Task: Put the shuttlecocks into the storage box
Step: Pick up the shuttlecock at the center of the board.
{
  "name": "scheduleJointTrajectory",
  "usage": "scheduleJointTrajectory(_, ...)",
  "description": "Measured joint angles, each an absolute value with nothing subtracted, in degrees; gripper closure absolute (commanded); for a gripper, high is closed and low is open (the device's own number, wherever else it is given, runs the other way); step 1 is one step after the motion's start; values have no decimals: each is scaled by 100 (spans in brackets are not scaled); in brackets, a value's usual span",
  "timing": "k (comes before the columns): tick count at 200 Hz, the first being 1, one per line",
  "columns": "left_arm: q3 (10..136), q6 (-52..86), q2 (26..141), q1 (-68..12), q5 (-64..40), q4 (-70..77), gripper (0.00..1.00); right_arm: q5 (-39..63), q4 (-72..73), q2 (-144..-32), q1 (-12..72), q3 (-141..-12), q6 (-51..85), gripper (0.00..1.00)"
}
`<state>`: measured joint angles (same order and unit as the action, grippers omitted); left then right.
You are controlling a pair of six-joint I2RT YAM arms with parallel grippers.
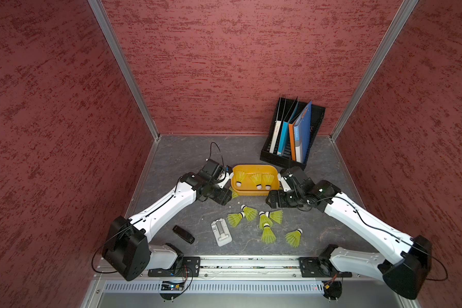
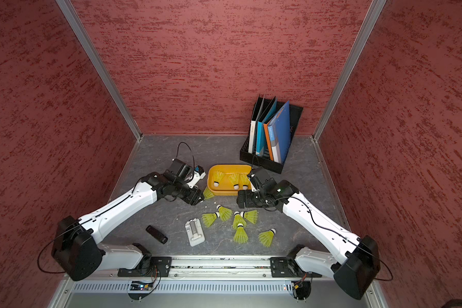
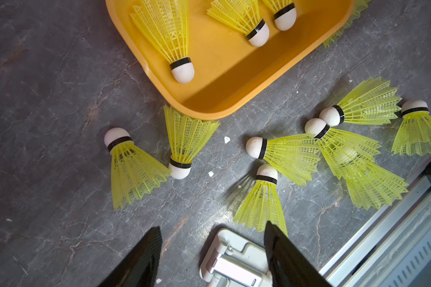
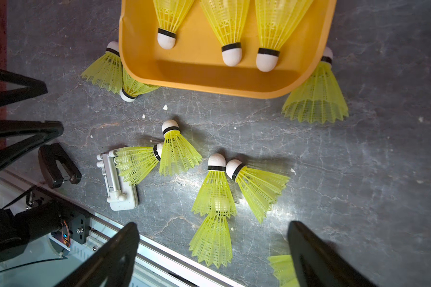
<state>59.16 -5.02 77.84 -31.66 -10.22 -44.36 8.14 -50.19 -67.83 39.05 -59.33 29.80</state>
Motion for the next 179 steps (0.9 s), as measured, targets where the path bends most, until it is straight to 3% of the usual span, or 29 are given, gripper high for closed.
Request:
scheduleJointTrajectory(37,5905,-701,8252,-3166,-1000,-4117,32,1391,-4066,-6744,4150,-5413,3192,1)
scheduleJointTrajectory(92,5765,-1243,8521,-3159,-845,-3597,33,1321,-2320,-6340,4622,-4224,3844,2)
scheduleJointTrajectory(179,5695,-1754,9026,-3159,-849,-3201,43,1052,-2025,-6357,4657,-4206,4165,1)
